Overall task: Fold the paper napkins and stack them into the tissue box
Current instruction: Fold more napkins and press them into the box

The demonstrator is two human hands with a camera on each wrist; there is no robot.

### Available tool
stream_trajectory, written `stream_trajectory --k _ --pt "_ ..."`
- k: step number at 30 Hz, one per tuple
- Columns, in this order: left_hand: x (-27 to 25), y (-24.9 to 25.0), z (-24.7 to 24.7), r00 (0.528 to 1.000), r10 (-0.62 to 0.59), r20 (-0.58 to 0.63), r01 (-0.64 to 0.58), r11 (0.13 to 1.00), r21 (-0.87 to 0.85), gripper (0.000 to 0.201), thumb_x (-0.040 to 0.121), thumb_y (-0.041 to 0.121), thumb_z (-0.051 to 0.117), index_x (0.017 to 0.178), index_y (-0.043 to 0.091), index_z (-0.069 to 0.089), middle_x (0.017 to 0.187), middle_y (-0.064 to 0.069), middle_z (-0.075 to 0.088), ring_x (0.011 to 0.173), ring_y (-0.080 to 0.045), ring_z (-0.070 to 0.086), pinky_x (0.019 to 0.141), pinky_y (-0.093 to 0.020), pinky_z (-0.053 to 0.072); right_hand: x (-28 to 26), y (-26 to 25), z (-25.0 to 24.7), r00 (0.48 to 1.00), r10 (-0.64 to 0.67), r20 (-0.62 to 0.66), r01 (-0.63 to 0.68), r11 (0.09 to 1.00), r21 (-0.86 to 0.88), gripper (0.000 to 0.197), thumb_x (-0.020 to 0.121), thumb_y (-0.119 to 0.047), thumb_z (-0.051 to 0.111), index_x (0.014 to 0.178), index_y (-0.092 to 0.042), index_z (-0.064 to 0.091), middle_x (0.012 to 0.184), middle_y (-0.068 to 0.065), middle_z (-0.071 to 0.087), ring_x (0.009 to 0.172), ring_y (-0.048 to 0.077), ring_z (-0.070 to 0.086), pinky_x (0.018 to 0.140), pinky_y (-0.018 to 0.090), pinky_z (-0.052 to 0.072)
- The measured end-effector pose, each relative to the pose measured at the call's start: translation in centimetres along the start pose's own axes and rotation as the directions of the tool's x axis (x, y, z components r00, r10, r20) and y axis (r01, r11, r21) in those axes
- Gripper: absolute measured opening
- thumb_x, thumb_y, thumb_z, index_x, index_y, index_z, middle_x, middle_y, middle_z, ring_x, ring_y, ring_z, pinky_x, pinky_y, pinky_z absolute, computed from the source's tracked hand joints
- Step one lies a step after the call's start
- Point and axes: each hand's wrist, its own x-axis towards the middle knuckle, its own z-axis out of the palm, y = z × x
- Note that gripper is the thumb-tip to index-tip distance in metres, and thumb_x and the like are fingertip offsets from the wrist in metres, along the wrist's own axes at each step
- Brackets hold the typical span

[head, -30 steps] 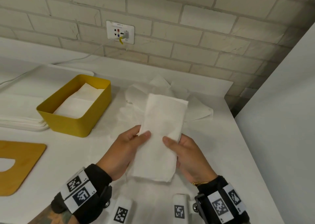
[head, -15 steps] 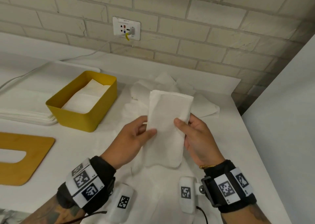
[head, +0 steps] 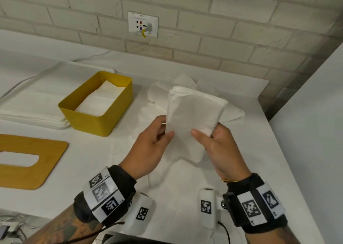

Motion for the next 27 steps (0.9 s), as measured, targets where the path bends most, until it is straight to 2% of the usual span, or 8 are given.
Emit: stream_trajectory --k 4,6,9,13,18,20,23,27 --pt "0.0 0.1 0.4 0.99 -0.091 0.107 0.085 0.995 0.057 0.04 0.105 0.029 0.055 0.144 0.03 0.046 0.132 0.01 0.066 0.122 -0.009 0.063 0.104 -0.039 0.053 0.0 0.8 0.4 0.986 0.134 0.104 -0.134 0.991 -0.006 0.023 0.097 -0.007 0.064 0.114 -0.021 0.07 0.11 0.0 0.077 0.105 0.018 0.072 0.098 0.046 0.056" --pt "0.1 0.2 0.1 0.984 -0.14 0.114 0.138 0.99 0.025 0.038 0.103 0.032 0.058 0.139 0.029 0.05 0.125 0.008 0.071 0.116 -0.009 0.067 0.099 -0.037 0.056 -0.1 1.3 0.2 0.976 0.176 0.131 -0.179 0.984 0.012 0.025 0.097 -0.005 0.063 0.113 -0.022 0.07 0.112 0.0 0.077 0.107 0.019 0.072 0.1 0.049 0.055" --pt "0.0 1.5 -0.8 0.975 -0.202 0.093 0.215 0.964 -0.158 0.042 0.093 0.034 0.062 0.134 0.027 0.056 0.116 0.001 0.076 0.109 -0.015 0.072 0.088 -0.03 0.057 -0.2 0.7 -0.4 0.957 0.205 0.208 -0.238 0.96 0.148 0.027 0.097 -0.002 0.061 0.117 -0.018 0.068 0.117 0.004 0.075 0.111 0.023 0.071 0.097 0.044 0.056" --pt "-1.5 2.2 -0.7 0.923 -0.335 0.19 0.384 0.837 -0.391 0.043 0.095 0.032 0.057 0.134 0.016 0.062 0.125 -0.007 0.073 0.114 -0.026 0.071 0.098 -0.044 0.053 -1.5 0.1 1.2 0.903 0.246 0.353 -0.339 0.913 0.229 0.03 0.096 0.003 0.06 0.117 -0.017 0.067 0.119 0.004 0.075 0.111 0.021 0.071 0.095 0.036 0.058" --pt "-2.5 -0.3 -2.0 0.853 -0.519 -0.046 0.4 0.71 -0.58 0.035 0.1 0.03 0.056 0.125 0.008 0.065 0.114 -0.011 0.077 0.1 -0.027 0.076 0.085 -0.044 0.055 -3.2 1.9 1.4 0.861 0.345 0.373 -0.362 0.932 -0.025 0.022 0.093 -0.003 0.069 0.114 -0.009 0.068 0.105 0.009 0.076 0.094 0.019 0.075 0.082 0.031 0.061" --pt "-3.1 -1.1 -3.7 0.821 -0.558 -0.121 0.377 0.689 -0.619 0.032 0.1 0.029 0.057 0.125 0.011 0.066 0.113 -0.007 0.077 0.097 -0.023 0.076 0.083 -0.043 0.054 -3.5 2.2 -0.6 0.872 0.378 0.31 -0.345 0.925 -0.158 0.017 0.091 -0.01 0.074 0.107 -0.009 0.07 0.097 0.012 0.077 0.088 0.023 0.076 0.078 0.033 0.06" --pt "-3.9 -2.0 -5.8 0.793 -0.587 -0.161 0.37 0.674 -0.639 0.038 0.099 0.032 0.057 0.132 0.012 0.064 0.118 -0.006 0.076 0.104 -0.024 0.074 0.088 -0.043 0.052 -2.2 3.0 -4.7 0.922 0.387 0.025 -0.35 0.859 -0.374 0.017 0.084 -0.018 0.08 0.099 -0.017 0.073 0.089 0.004 0.078 0.089 0.023 0.075 0.081 0.035 0.059" --pt "-4.7 -2.6 -6.7 0.771 -0.611 -0.178 0.375 0.662 -0.649 0.038 0.1 0.032 0.056 0.133 0.014 0.063 0.119 -0.005 0.076 0.108 -0.024 0.072 0.087 -0.043 0.051 0.8 3.8 -7.8 0.911 0.399 -0.103 -0.373 0.691 -0.619 0.041 0.079 -0.033 0.084 0.115 -0.024 0.066 0.113 -0.004 0.066 0.101 0.011 0.063 0.081 0.021 0.05"
